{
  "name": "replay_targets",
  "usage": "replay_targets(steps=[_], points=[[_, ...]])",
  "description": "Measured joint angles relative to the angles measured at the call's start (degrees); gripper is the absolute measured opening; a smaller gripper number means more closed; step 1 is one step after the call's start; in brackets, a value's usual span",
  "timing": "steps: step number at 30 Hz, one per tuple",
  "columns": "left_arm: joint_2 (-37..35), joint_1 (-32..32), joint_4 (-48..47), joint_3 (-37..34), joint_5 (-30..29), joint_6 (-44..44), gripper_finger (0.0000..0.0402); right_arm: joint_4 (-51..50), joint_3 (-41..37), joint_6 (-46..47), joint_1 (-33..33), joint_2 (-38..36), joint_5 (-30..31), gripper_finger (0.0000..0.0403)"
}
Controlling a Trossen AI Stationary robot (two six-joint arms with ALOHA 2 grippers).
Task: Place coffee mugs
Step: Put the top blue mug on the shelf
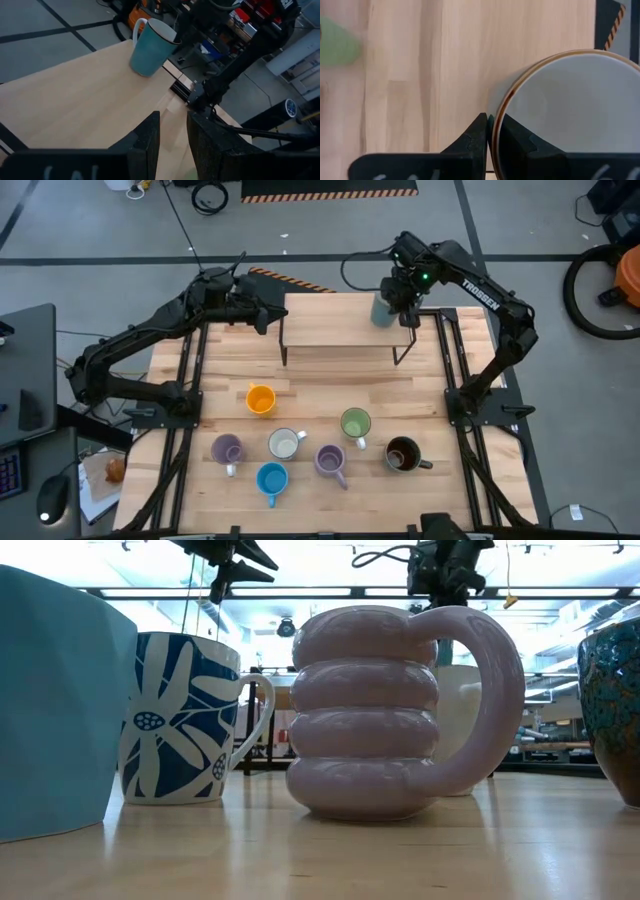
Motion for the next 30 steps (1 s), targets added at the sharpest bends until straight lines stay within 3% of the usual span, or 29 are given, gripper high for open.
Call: replay_targets(steps=[13, 17, 30], points=[[0.00, 0.00, 0.00, 0.00, 1.11, 0.44, 0.0102, -0.49, 0.07, 4.00, 1.83, 0.00, 3.25, 0.0095], [0.00, 0.00, 0.00, 0.00, 2.09, 0.46, 0.0102, -0.56, 0.07, 4.22, 2.38, -0.02, 6.84, 0.0112], [0.00, 0.00, -0.09, 0.00, 2.17, 2.06, 0.0102, 0.92, 0.07, 3.22, 1.25, -0.31, 13.46, 0.0116]])
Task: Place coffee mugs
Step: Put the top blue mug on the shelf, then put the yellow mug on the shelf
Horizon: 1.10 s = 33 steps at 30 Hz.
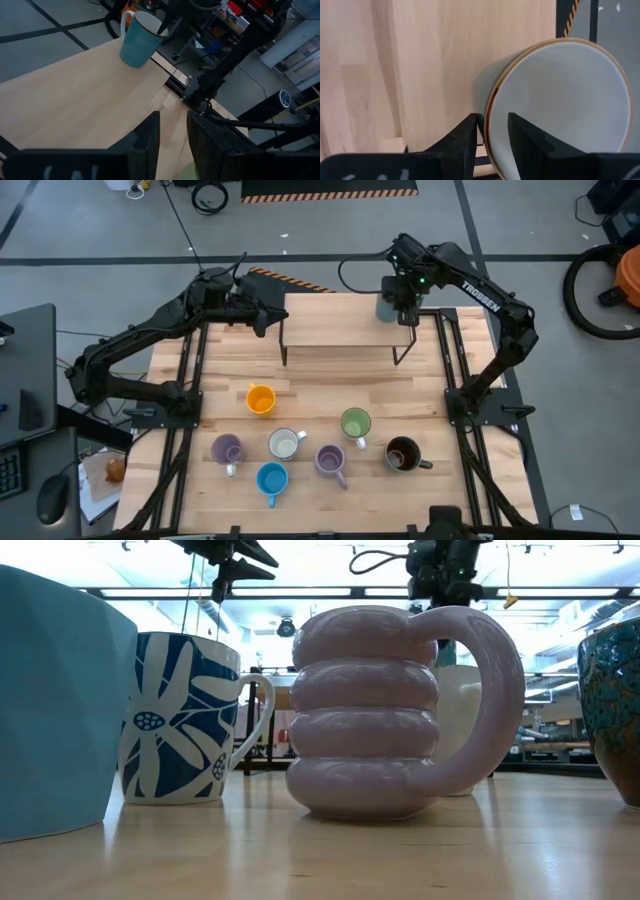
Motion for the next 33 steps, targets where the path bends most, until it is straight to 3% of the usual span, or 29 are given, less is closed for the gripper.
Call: replay_targets(steps=[17, 33], points=[[0.00, 0.00, -0.29, 0.02, -0.02, 1.55, 0.0102, 2.35, -0.02, -3.68, -4.44, 0.00, -0.90, 0.0116], [0.00, -1.23, -1.29, 0.02, -0.01, 5.92, 0.0102, 2.61, -0.04, 2.51, -3.39, 0.00, -2.01, 0.0117]])
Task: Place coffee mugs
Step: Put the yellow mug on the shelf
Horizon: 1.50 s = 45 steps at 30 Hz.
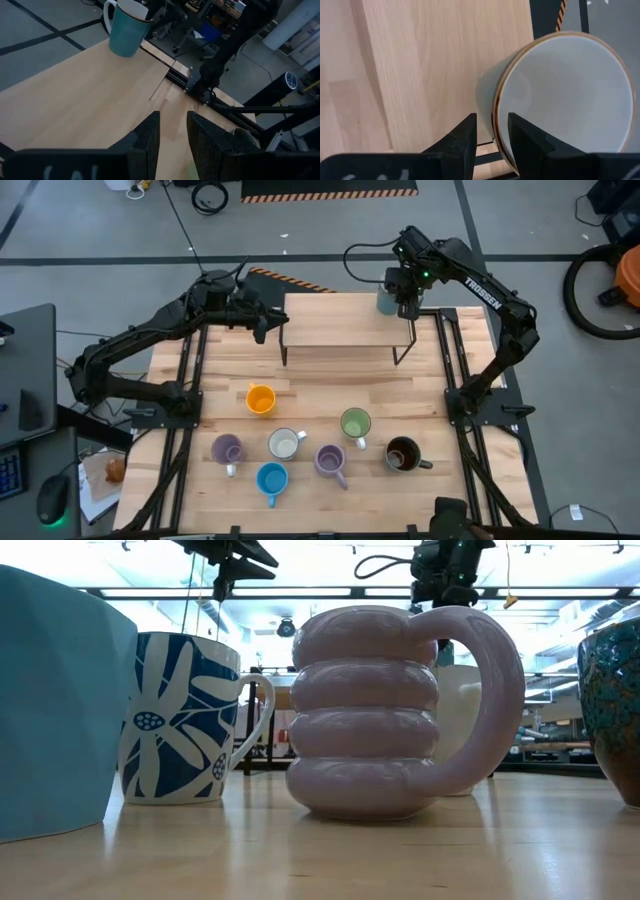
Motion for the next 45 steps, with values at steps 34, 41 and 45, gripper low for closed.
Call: replay_targets(steps=[34, 41, 45], points=[[-0.02, 0.51, 7.00, 0.00, -4.71, -5.37, 0.0102, 27.87, -0.02, 27.26, 4.83, -10.28, -29.69, 0.0117], [-0.02, -1.03, 7.16, 0.00, -1.63, -6.55, 0.0102, 19.08, -0.02, 33.15, 15.12, -8.74, -24.80, 0.0117], [-0.02, -4.08, 4.87, 0.00, 5.26, -6.12, 0.0102, 16.76, -0.02, 37.92, 23.54, -7.44, -20.50, 0.0117]])
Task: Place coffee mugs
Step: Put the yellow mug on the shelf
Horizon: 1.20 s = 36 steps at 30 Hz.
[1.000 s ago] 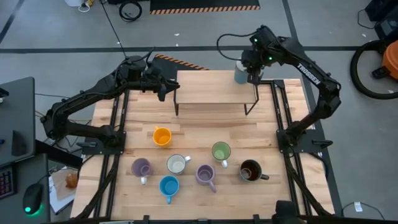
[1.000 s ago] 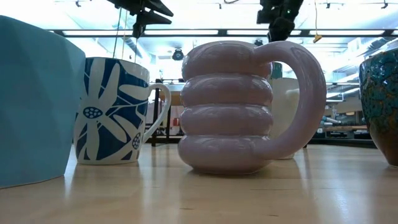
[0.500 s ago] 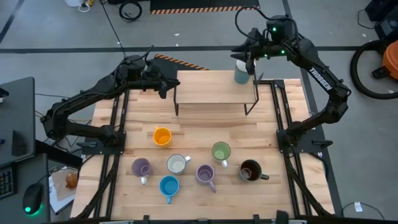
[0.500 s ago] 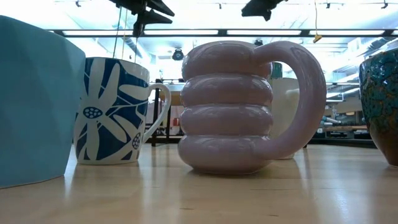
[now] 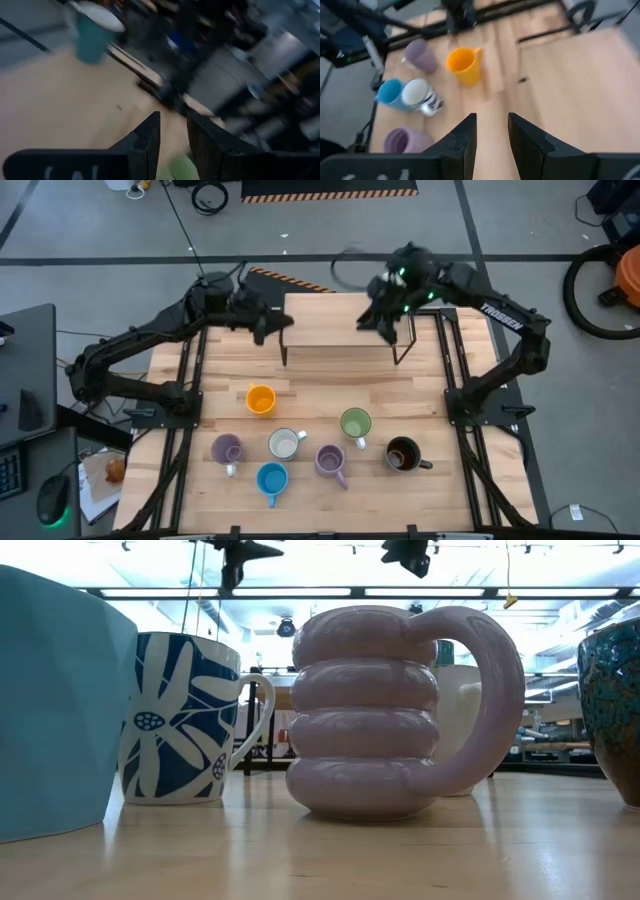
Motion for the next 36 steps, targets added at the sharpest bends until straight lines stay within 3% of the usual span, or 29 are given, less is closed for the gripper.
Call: replay_targets(steps=[7, 15, 22, 31, 36], points=[[0.00, -7.27, -12.41, 0.00, 5.59, -2.37, 0.0102, -2.97, 0.00, 12.44, 12.26, 0.82, 8.43, 0.0116], [0.00, -17.97, -30.80, 0.00, 1.68, -4.52, 0.0102, -16.32, 0.00, 18.89, 20.17, 0.39, 20.87, 0.0116], [1.38, -23.47, -38.77, 0.00, -8.10, -9.47, 0.0102, -16.76, -1.34, 17.08, 23.55, -0.24, 21.36, 0.0116], [10.60, -25.07, -42.04, 0.00, -8.99, -15.03, 0.0103, -15.59, -2.43, 16.49, 27.08, -1.68, 21.11, 0.0116], [15.03, -26.50, -42.63, 0.00, -10.08, -15.79, 0.0124, -15.56, -2.43, 16.28, 28.35, -3.10, 21.07, 0.0116]])
